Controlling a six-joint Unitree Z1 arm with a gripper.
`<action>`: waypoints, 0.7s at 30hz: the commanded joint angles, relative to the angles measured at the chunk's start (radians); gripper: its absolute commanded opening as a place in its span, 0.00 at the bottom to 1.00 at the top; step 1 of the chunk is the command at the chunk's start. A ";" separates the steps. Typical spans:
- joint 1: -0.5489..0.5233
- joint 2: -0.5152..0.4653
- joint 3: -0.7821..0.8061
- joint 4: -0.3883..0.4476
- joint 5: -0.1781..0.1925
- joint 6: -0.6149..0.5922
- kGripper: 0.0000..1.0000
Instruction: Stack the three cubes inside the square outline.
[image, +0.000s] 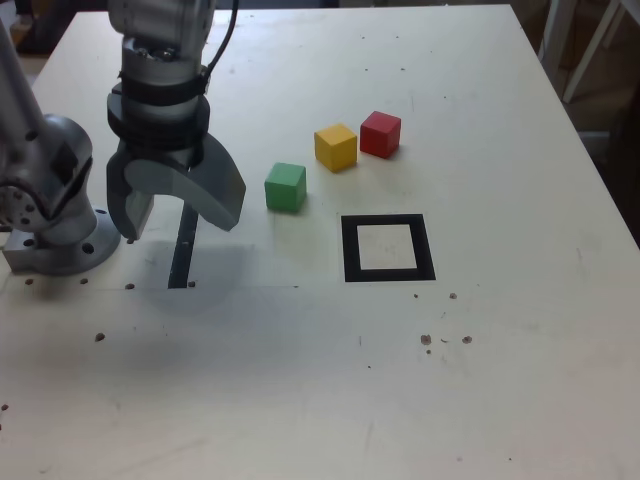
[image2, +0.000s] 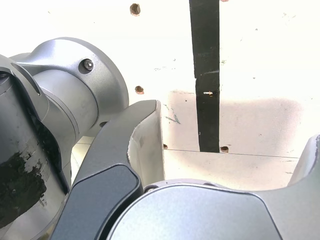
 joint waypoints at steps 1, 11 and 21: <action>0.002 0.004 0.002 -0.001 0.001 0.001 0.99; 0.002 0.005 0.002 0.001 0.001 0.001 0.99; 0.006 0.002 -0.002 0.006 0.009 0.007 0.99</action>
